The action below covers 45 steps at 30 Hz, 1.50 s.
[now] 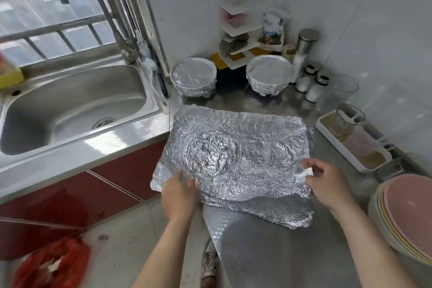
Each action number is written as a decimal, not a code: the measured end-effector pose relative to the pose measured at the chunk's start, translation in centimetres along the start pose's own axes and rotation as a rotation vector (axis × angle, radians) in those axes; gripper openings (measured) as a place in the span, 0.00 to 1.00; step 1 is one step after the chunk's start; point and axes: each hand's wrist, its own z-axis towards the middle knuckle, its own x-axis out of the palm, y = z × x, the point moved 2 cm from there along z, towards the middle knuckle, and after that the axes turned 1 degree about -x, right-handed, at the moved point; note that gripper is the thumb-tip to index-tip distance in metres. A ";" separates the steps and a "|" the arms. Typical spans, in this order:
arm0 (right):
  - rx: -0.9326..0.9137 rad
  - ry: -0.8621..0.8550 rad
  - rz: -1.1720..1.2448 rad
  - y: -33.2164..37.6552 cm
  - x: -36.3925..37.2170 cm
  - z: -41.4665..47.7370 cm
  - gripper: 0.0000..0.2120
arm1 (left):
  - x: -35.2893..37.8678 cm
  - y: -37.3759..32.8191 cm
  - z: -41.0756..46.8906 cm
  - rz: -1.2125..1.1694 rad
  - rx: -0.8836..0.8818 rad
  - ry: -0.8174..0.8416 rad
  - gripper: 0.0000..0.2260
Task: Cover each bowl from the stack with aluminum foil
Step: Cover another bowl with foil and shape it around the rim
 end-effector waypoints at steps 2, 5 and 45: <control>-0.030 0.035 -0.032 0.3 -0.4 -0.4 0.19 | -0.6 -0.8 -0.5 0.010 0.029 -0.069 0.14; -0.039 0.060 -0.079 0.3 -1.6 -1.2 0.18 | -1.7 -2.4 -1.1 -0.076 0.146 -0.179 0.18; -0.519 0.690 -0.759 -6.0 1.0 -1.3 0.40 | 0.1 2.9 1.6 -0.198 0.374 0.405 0.10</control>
